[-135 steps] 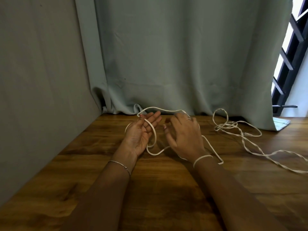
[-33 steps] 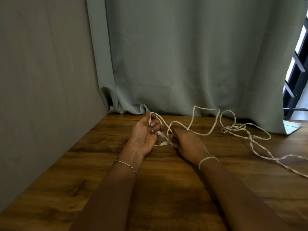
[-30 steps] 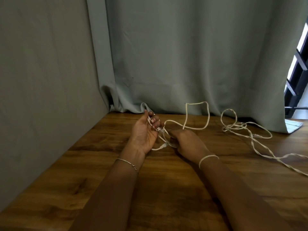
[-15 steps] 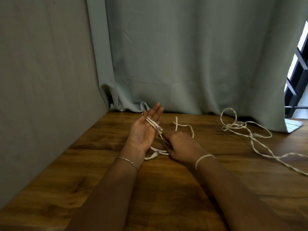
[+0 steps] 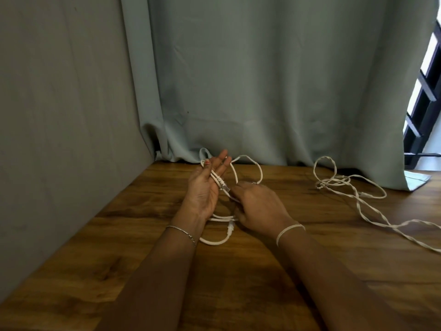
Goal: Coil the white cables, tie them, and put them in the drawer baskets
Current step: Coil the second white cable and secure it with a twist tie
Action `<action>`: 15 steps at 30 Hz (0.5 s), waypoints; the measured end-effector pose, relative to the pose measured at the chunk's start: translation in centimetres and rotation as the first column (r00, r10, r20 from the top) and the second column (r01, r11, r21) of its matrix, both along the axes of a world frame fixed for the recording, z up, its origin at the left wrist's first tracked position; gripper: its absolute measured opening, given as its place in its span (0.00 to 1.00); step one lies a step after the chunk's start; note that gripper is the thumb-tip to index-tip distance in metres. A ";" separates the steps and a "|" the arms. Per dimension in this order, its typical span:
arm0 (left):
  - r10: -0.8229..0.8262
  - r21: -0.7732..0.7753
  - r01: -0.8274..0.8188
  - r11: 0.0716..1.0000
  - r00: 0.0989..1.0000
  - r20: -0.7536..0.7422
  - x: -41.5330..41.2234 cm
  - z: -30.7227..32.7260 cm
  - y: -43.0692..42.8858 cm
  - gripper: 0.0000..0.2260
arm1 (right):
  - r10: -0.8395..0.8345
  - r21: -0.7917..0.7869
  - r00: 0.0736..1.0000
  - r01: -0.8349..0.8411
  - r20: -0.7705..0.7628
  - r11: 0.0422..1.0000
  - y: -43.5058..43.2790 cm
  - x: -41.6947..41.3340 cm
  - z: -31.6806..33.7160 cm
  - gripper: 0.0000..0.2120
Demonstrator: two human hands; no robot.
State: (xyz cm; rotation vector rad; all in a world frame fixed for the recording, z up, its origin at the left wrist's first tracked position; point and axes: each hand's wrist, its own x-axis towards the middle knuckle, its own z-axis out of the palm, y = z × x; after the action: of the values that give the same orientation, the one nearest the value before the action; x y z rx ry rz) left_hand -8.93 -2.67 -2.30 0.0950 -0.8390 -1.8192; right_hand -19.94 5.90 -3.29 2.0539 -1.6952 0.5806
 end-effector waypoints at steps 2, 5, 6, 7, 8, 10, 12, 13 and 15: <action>0.100 -0.094 -0.087 0.992 0.985 0.143 -0.6 0.0 0.0 0.10 | 0.005 0.009 0.996 -0.006 0.085 1.000 0.1 0.2 0.2 0.03; 0.278 -0.318 -0.170 0.933 0.900 0.336 -1.6 -0.2 -0.1 0.10 | -0.048 0.097 0.942 0.017 0.332 0.995 0.2 0.3 0.3 0.09; 0.308 -0.359 -0.173 0.917 0.880 0.361 -1.8 -0.3 -0.3 0.09 | -0.077 0.152 0.891 0.009 0.448 0.988 0.2 0.3 0.4 0.08; 0.327 -0.380 -0.177 0.908 0.867 0.377 -1.9 -0.3 -0.4 0.09 | -0.098 0.185 0.798 -0.017 0.594 0.983 0.1 0.3 0.6 0.05; 0.339 -0.386 -0.182 0.905 0.856 0.390 -2.0 -0.3 -0.5 0.09 | -0.107 0.186 0.667 -0.048 0.737 0.981 0.1 0.3 0.8 0.07; 0.358 -0.399 -0.185 0.898 0.834 0.420 -2.1 -0.4 -0.5 0.11 | -0.090 0.144 0.382 -0.114 0.920 0.983 0.0 0.2 0.9 0.15; 0.423 -0.462 -0.201 0.864 0.787 0.450 -2.0 -0.6 -0.6 0.13 | -0.033 0.071 0.204 -0.178 0.978 0.982 0.0 0.3 1.2 0.15; 0.464 -0.496 -0.212 0.842 0.755 0.464 -1.9 -0.7 -0.7 0.14 | 0.008 0.020 0.137 -0.206 0.991 0.978 0.1 0.3 1.4 0.14; 0.540 -0.539 -0.249 0.805 0.686 0.488 -1.5 -0.8 -1.1 0.15 | 0.080 -0.065 0.058 -0.229 0.995 0.971 0.2 0.2 1.7 0.12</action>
State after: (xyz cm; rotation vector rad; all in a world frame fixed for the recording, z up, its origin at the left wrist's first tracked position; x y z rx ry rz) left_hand -10.44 -3.75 -3.09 0.5849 -1.5469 -1.1199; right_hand -19.77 6.13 -1.61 1.8900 -2.0690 2.5738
